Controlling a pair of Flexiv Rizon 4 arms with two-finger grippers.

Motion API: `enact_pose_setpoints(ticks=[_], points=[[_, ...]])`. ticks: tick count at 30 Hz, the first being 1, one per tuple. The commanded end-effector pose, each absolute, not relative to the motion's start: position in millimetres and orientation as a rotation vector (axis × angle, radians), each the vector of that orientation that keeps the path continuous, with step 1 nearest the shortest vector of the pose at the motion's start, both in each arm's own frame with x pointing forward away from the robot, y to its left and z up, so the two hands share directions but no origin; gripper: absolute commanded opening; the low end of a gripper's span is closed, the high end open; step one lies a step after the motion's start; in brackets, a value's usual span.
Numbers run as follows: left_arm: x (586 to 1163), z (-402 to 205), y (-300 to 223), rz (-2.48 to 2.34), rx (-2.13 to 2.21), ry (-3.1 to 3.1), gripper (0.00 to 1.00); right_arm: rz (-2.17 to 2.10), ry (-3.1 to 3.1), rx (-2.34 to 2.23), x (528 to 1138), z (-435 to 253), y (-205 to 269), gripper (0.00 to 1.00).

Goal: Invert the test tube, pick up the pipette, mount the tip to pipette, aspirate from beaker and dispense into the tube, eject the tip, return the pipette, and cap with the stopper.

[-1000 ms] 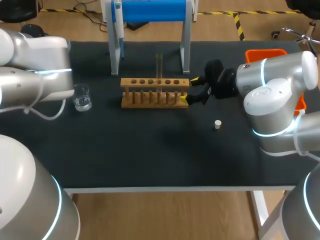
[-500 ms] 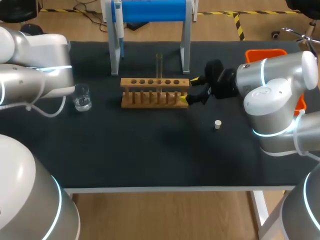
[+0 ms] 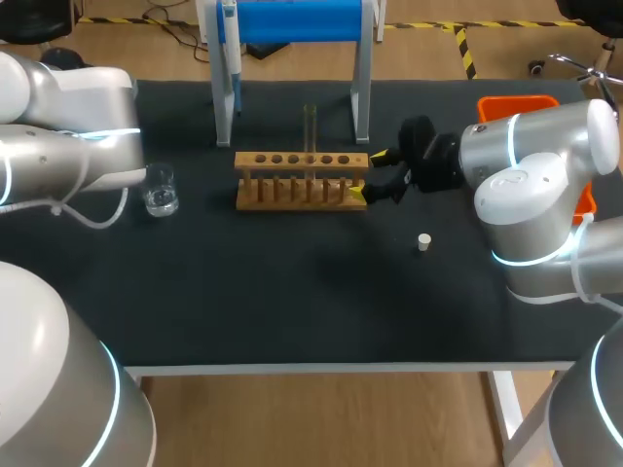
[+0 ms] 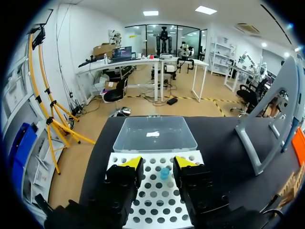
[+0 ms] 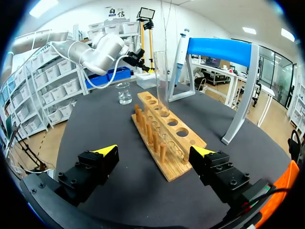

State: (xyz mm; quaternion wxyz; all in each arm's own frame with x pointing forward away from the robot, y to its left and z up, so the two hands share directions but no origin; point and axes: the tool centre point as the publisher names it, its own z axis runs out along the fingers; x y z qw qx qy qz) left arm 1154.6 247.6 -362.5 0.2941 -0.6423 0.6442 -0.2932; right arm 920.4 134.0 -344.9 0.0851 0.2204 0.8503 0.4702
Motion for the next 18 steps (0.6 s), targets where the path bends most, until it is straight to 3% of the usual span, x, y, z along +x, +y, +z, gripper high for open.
enact_pose_setpoints(ticks=[1,18], points=[[1159.8,-364.9,247.3,-0.771,-1.711,1.722,0.4,1.404,2.536,0.655,920.2,-344.8,132.9,1.0],[1163.5,-368.5,246.9,-0.757,-1.716,1.731,0.36,1.404,2.536,0.655,920.2,-344.8,132.9,1.0]])
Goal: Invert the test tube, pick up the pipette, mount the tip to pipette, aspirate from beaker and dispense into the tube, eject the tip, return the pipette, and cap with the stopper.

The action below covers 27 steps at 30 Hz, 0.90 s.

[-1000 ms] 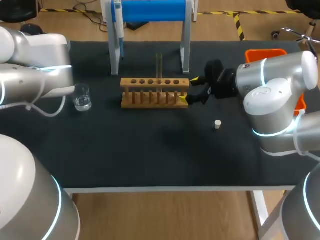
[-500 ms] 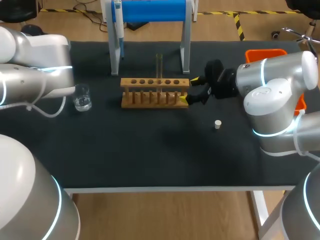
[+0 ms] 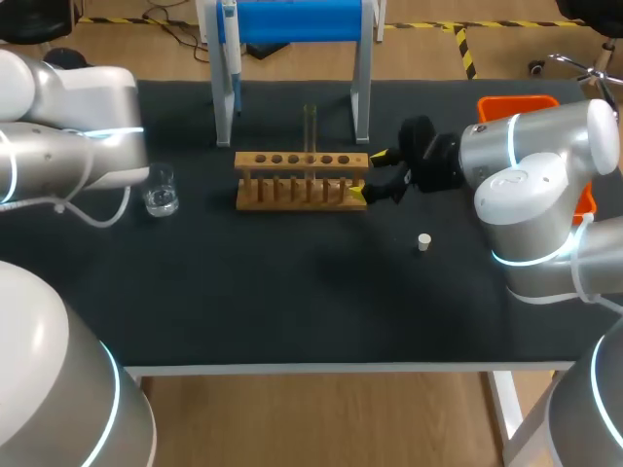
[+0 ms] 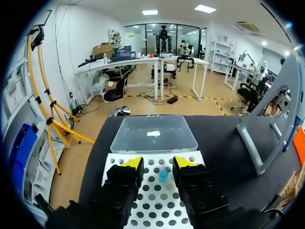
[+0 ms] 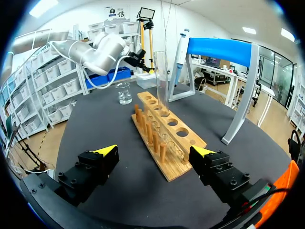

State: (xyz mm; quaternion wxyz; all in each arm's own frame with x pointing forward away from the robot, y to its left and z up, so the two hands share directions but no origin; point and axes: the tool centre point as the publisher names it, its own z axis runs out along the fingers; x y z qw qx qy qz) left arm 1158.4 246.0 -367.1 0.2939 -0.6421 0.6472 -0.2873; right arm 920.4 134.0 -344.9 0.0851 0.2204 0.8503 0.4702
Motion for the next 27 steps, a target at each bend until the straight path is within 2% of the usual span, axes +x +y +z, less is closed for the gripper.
enact_pose_setpoints(ticks=[1,4,6,9,13,26,27], points=[[1163.4,-368.8,247.1,-0.756,-1.717,1.732,0.34,1.404,2.536,0.655,920.2,-344.8,132.9,1.0],[1163.1,-369.9,247.8,-0.753,-1.722,1.732,0.24,1.404,2.536,0.655,920.2,-344.8,132.9,1.0],[1163.0,-370.4,247.9,-0.751,-1.724,1.732,0.22,1.404,2.536,0.655,920.2,-344.8,132.9,1.0],[1162.7,-371.4,248.1,-0.749,-1.726,1.734,0.09,1.404,2.536,0.655,920.2,-344.8,132.9,1.0],[1162.4,-372.2,248.7,-0.746,-1.728,1.734,0.0,1.404,2.536,0.655,920.2,-344.8,132.9,1.0],[1161.1,-371.4,248.2,-0.746,-1.728,1.73,0.0,1.404,2.536,0.655,920.2,-344.8,132.9,1.0],[1161.0,-371.3,248.2,-0.746,-1.727,1.731,0.09,1.404,2.536,0.655,920.2,-344.8,132.9,1.0]])
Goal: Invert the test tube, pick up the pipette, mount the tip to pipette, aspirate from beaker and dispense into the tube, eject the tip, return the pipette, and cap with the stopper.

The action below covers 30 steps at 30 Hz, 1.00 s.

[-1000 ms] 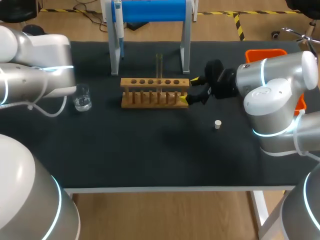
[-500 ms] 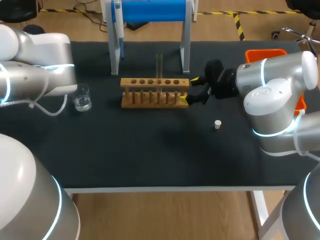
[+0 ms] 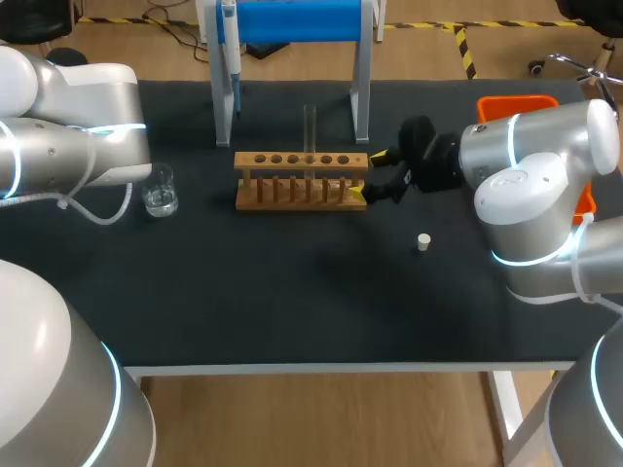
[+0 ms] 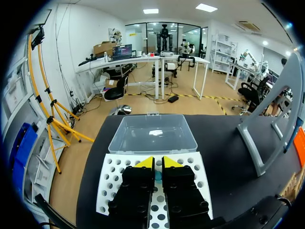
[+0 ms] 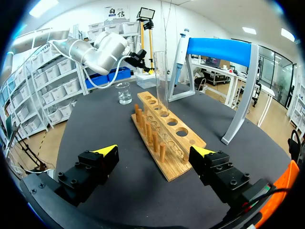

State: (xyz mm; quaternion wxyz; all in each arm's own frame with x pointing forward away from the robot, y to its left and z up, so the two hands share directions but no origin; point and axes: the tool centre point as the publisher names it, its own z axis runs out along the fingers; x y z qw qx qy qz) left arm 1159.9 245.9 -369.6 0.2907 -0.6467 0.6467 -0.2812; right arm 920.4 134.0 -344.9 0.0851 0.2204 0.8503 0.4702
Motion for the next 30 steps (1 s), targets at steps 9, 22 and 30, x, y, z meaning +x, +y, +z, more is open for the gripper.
enact_pose_setpoints(ticks=[9,22,30], points=[[1160.2,-371.3,248.4,-0.745,-1.732,1.728,0.33,1.404,2.536,0.655,920.2,-344.8,132.9,1.0],[1156.4,-365.8,250.1,-0.739,-1.726,1.715,0.29,1.404,2.536,0.655,920.2,-344.8,132.9,1.0],[1155.1,-362.3,250.3,-0.737,-1.718,1.709,0.28,1.404,2.536,0.655,920.2,-344.8,132.9,1.0]])
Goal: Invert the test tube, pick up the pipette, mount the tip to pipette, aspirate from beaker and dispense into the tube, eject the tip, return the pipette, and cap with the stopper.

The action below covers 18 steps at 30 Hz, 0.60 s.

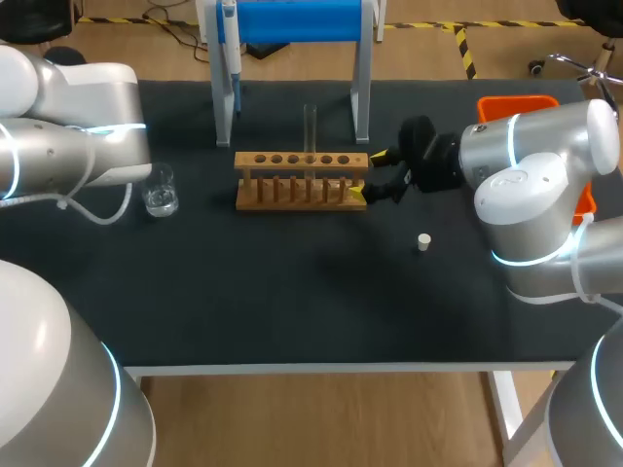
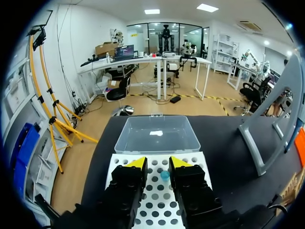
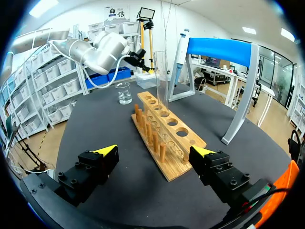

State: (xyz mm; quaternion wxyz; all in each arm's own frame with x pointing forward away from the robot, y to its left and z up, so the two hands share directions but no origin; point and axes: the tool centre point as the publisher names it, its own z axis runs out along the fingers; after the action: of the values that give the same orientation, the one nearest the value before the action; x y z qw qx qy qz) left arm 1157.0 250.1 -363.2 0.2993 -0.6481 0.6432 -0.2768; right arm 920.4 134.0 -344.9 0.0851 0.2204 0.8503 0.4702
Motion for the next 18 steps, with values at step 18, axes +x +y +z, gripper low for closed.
enact_pose_setpoints(ticks=[18], points=[[1154.0,-363.3,248.3,-0.731,-1.721,1.715,0.17,1.404,2.536,0.655,920.2,-344.8,132.9,1.0]])
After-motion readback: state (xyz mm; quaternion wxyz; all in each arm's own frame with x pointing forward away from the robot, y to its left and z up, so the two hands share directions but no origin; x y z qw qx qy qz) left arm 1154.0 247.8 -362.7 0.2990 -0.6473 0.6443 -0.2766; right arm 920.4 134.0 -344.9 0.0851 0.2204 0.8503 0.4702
